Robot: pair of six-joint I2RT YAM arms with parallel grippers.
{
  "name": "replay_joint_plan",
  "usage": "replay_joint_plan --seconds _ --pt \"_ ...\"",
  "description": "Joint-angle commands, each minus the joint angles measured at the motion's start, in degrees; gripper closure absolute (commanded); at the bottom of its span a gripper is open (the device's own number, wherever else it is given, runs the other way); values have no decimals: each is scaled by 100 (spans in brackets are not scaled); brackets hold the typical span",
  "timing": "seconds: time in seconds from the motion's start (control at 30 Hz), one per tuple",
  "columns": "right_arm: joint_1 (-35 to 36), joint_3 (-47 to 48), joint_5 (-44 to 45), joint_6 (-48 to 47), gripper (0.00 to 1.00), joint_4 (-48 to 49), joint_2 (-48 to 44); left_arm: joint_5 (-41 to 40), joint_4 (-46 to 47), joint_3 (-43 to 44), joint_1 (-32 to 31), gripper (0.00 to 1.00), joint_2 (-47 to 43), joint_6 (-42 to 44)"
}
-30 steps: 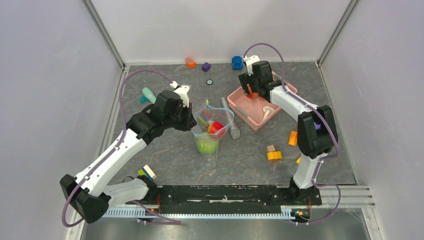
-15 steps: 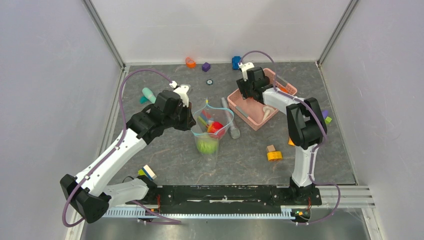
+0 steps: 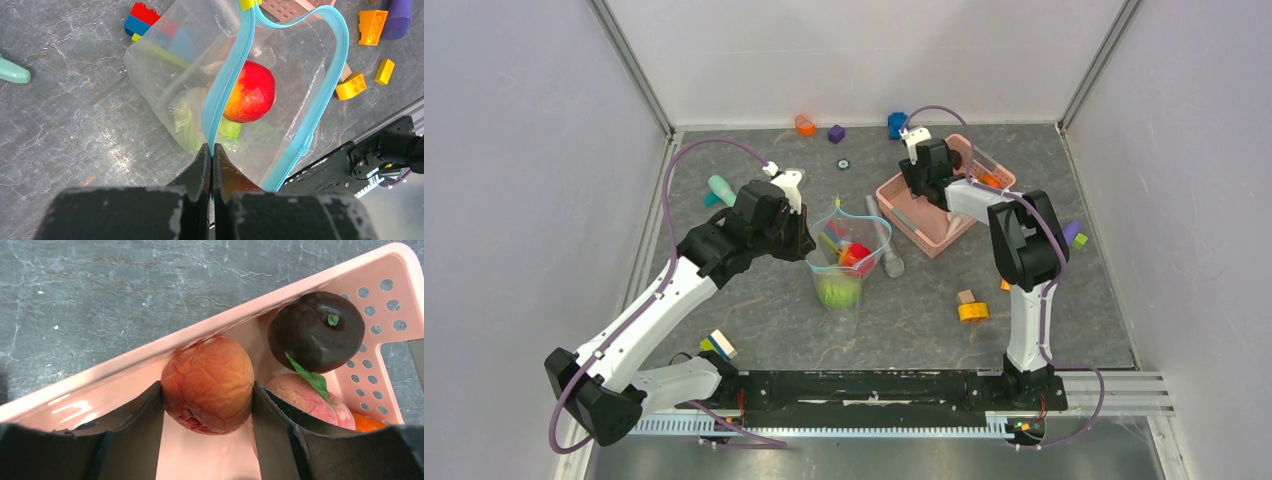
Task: Place the food in the zip-top bag and seal the zipper
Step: Pick up the fake fruit from the bin, then place the fake fruit in the zipper food storage bag.
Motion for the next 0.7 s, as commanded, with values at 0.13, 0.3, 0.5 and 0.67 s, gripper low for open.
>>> replay_joint_plan --seconds 0.13,0.3,0.5,0.67 --pt "18 -621 162 97 78 221 -1329 49 168 53 43 98 0 133" --pt "19 -1286 -417 270 82 187 -2609 104 174 53 43 98 5 70" --pt "90 -2064 -3717 512 82 548 -4126 149 168 62 51 98 23 34" --pt "789 -2414 -5460 34 82 668 -4915 149 177 53 52 98 -3 21"
